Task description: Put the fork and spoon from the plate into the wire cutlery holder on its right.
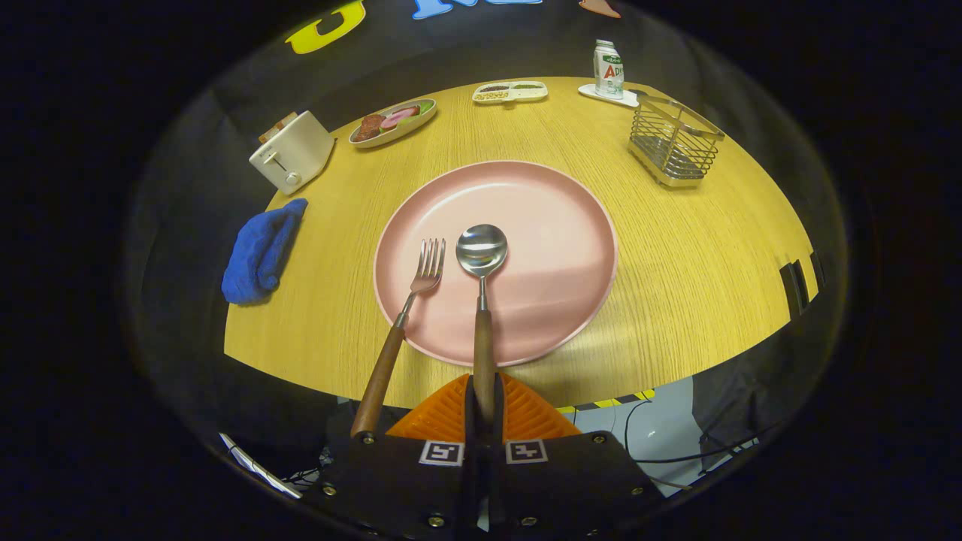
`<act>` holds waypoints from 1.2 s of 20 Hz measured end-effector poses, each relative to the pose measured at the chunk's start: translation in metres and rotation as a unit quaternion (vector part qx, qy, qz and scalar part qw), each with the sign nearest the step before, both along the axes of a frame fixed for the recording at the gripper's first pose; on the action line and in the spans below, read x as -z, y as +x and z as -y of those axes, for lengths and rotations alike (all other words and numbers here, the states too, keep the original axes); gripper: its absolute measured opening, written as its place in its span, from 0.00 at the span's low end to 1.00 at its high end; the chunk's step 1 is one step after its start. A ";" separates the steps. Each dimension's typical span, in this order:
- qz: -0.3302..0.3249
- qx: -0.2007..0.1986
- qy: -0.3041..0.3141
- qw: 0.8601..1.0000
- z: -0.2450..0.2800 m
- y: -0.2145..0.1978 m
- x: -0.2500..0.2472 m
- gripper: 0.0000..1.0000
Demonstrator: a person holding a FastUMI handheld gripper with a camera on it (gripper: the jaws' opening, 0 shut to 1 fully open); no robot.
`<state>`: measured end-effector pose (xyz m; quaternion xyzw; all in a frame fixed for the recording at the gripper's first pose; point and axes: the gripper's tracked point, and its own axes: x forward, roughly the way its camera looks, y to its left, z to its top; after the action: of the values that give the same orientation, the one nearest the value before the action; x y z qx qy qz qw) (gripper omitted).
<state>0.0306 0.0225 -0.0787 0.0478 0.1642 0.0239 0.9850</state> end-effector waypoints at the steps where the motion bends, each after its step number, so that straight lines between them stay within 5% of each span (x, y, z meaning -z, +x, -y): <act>1: 0.001 -0.005 0.013 1.000 -0.002 0.000 -0.001 0.06; 11: 0.055 0.008 0.054 0.997 0.026 -0.013 -0.048 0.06; 24: 0.112 0.085 0.130 0.981 0.162 -0.026 -0.159 0.06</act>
<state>0.0046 -0.1399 0.0808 0.1865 0.0433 -0.0332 0.9809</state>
